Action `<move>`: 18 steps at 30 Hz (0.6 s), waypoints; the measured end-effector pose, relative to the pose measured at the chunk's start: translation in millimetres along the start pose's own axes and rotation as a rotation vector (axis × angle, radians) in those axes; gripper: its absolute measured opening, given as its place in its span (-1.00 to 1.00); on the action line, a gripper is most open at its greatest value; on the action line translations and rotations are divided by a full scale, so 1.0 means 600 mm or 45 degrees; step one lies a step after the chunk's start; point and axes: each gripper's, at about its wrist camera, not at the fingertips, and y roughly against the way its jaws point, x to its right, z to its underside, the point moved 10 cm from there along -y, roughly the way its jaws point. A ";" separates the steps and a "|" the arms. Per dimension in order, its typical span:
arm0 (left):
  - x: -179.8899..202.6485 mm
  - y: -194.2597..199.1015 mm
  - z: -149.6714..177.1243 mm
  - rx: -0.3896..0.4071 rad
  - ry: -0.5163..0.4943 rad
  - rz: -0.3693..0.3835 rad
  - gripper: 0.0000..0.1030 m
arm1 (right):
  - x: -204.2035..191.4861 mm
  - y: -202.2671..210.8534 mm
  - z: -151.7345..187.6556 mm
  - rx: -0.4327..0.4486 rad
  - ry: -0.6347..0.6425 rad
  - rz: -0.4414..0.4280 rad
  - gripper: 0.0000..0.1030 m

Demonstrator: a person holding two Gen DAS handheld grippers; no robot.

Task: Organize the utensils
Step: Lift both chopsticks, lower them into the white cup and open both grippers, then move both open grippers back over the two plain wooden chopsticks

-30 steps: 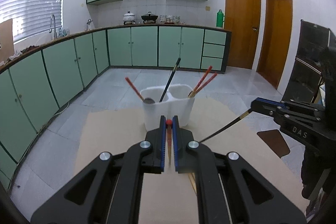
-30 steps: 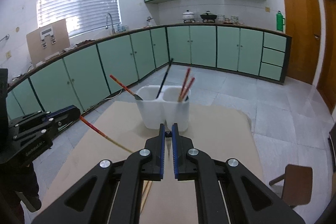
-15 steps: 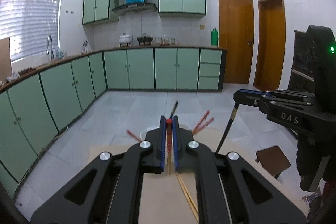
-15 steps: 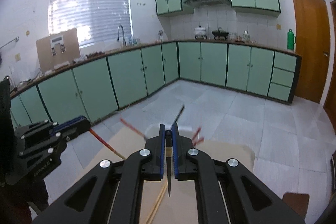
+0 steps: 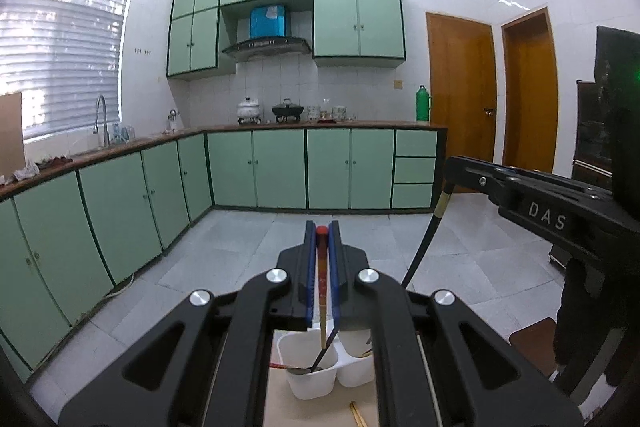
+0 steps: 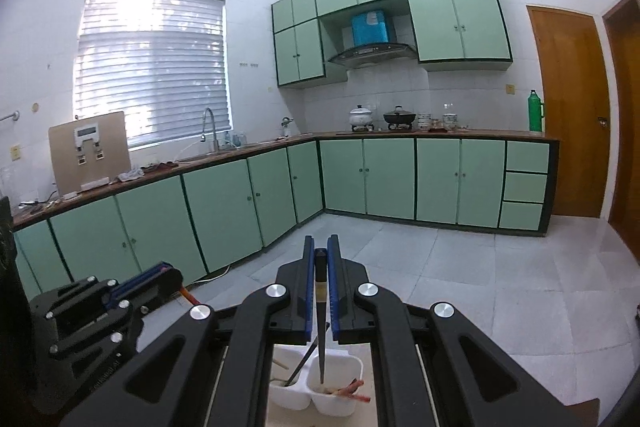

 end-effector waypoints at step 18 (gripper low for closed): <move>-0.024 -0.061 0.104 -0.199 0.035 0.024 -0.27 | 0.031 -0.051 0.121 -0.216 -0.020 0.028 -0.31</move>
